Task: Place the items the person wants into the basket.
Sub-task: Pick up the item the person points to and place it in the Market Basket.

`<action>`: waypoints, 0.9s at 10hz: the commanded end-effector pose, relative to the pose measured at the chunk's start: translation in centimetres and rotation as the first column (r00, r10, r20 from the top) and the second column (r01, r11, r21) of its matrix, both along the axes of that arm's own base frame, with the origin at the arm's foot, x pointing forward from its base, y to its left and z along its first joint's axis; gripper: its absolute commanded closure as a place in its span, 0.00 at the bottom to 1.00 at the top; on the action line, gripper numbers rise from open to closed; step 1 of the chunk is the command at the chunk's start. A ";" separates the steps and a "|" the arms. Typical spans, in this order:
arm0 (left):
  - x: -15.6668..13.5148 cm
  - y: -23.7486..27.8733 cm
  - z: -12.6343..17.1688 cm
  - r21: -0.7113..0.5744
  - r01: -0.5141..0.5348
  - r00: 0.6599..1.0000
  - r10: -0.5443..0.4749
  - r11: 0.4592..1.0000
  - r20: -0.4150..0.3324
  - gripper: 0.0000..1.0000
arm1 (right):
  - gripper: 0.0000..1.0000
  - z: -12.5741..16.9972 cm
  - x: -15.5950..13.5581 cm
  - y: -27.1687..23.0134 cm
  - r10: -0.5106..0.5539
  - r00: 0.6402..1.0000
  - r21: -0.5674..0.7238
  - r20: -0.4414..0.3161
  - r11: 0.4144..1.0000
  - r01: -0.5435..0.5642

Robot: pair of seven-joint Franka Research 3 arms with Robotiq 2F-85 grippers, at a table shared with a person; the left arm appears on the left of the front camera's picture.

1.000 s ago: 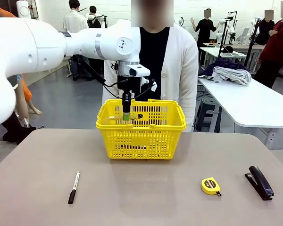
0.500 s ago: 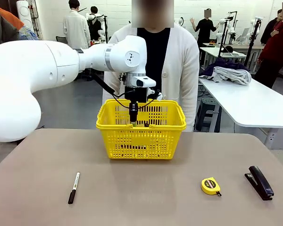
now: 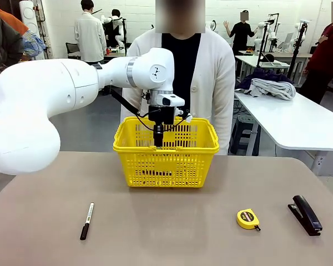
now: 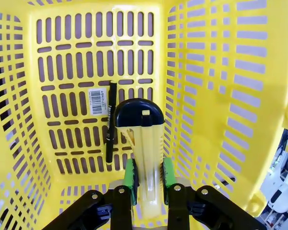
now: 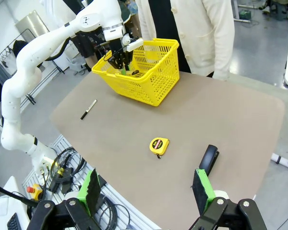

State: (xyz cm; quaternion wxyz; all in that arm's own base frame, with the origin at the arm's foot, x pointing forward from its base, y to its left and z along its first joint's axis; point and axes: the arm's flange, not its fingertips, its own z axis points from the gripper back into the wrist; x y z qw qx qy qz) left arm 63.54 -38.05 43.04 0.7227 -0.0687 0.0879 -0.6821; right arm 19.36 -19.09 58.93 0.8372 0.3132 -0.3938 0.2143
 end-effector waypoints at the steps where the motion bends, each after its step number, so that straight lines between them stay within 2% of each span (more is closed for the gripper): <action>1: 2.0 -1.5 1.7 0.013 -0.008 1.000 0.008 1.000 0.007 0.13 | 0.00 -0.1 0.2 0.1 0.015 1.000 0.016 0.017 1.000 -0.016; 2: 2.0 -1.6 1.8 0.015 -0.008 1.000 0.008 1.000 0.007 0.00 | 0.00 -0.1 0.2 0.1 0.015 1.000 0.016 0.017 1.000 -0.016; 3: 1.9 -1.7 1.8 0.014 -0.009 1.000 0.009 1.000 0.006 0.00 | 0.00 -0.1 0.2 0.1 0.015 1.000 0.016 0.017 1.000 -0.016; 4: 1.9 -1.8 1.9 0.017 -0.009 1.000 0.009 1.000 0.006 0.11 | 0.00 -0.1 0.2 0.1 0.015 1.000 0.016 0.017 1.000 -0.016; 5: 1.9 -1.8 1.9 0.017 -0.011 1.000 0.011 1.000 0.005 0.01 | 0.00 -0.1 0.2 0.1 0.015 1.000 0.016 0.017 1.000 -0.016; 9: 1.8 -1.6 2.1 0.017 -0.010 1.000 0.010 1.000 0.004 0.00 | 0.00 -0.1 0.2 0.1 0.015 1.000 0.016 0.017 1.000 -0.016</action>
